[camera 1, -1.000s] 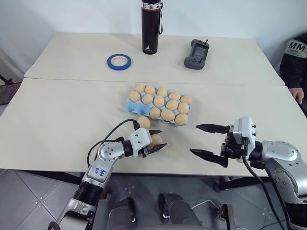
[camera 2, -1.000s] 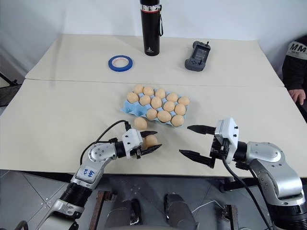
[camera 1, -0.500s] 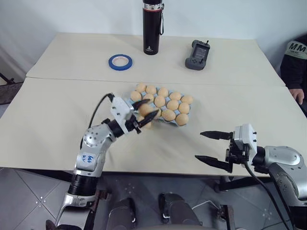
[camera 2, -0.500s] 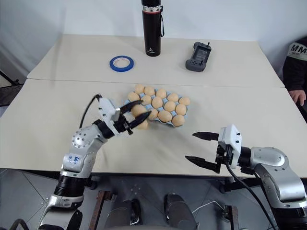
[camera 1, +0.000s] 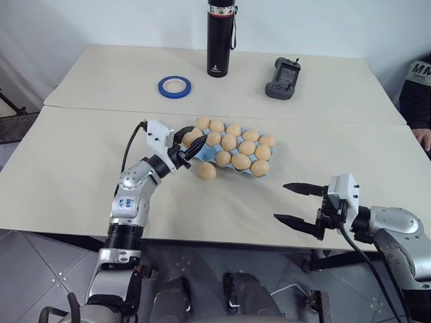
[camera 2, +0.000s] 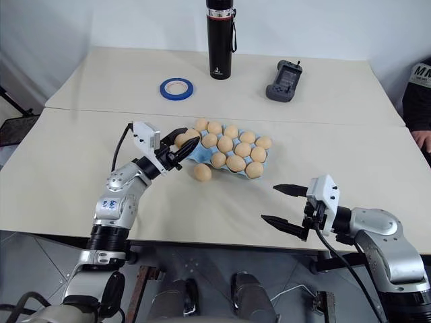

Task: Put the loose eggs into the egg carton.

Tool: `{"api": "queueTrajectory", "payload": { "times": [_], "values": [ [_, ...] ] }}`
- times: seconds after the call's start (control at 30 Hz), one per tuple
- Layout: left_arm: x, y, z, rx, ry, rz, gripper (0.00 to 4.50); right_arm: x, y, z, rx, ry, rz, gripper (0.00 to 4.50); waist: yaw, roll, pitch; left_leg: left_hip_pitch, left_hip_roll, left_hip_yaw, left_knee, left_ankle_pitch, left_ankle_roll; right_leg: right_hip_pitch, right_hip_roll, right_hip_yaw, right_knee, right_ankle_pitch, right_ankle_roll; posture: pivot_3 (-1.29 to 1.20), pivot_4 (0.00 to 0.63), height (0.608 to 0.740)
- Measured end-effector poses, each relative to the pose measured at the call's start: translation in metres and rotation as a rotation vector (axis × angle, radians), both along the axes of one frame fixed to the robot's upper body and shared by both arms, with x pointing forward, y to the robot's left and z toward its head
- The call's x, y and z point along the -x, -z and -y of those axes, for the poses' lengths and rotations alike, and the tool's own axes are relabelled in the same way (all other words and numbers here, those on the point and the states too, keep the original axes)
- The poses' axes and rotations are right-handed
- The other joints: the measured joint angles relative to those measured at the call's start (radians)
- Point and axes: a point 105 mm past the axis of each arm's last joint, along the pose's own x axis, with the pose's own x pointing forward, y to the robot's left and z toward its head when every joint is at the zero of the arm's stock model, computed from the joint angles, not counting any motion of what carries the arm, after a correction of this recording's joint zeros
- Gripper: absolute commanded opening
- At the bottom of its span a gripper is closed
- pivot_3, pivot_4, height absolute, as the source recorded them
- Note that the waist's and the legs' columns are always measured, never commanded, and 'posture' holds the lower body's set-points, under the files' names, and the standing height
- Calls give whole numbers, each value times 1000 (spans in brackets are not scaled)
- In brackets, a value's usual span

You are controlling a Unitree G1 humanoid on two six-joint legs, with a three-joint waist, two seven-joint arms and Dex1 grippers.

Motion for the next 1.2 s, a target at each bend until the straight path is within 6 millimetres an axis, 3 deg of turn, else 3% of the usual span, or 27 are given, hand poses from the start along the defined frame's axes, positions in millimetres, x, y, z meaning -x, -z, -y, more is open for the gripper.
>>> {"api": "queueTrajectory", "payload": {
  "times": [0.1, 0.33, 0.37, 0.6, 0.77, 1.2],
  "values": [
    [-4, 8, 7, -13, 28, -23, 2123, 0, 0, 0, 0, 0, -2, 4500, -2, 0, 0, 0, 0, 0, 0, 0, 1, 0, 0, 0, 0, 0, 0, 0, 150, 740],
    [-12, 15, 6, -36, 19, -27, 4324, 1, 2, 1, 1, 1, 4, 4500, -3, 0, 0, 0, 0, 0, -1, 0, 1, 0, 0, -1, 0, 0, 0, 0, 150, 740],
    [-12, 13, 7, -34, 23, -18, 4471, 1, 2, 1, 1, 1, 5, 4500, -3, 0, 0, 0, 0, 0, 0, 0, 1, 0, 0, -1, 0, 0, 0, 0, 150, 740],
    [-9, 12, 12, -30, 59, -3, 4471, 1, 8, 7, 3, 12, -3, 4500, -3, 0, 0, 0, 0, 0, -1, -1, 1, 0, 0, -1, 0, 0, 0, 0, 150, 740],
    [4, 14, 5, -59, 96, -3, 4471, 3, 19, 18, 4, 14, -21, 4500, -8, 0, 0, 0, 0, 1, -1, 0, 1, 0, 0, 0, 0, 0, 0, 0, 150, 740],
    [97, 40, -63, -166, 215, -129, 4471, 4, 20, 21, 6, -3, -14, 4500, -10, 1, 0, 2, 1, 0, -1, -3, -5, 0, -1, -1, 0, -3, -5, 0, 150, 740]
  ]
}}
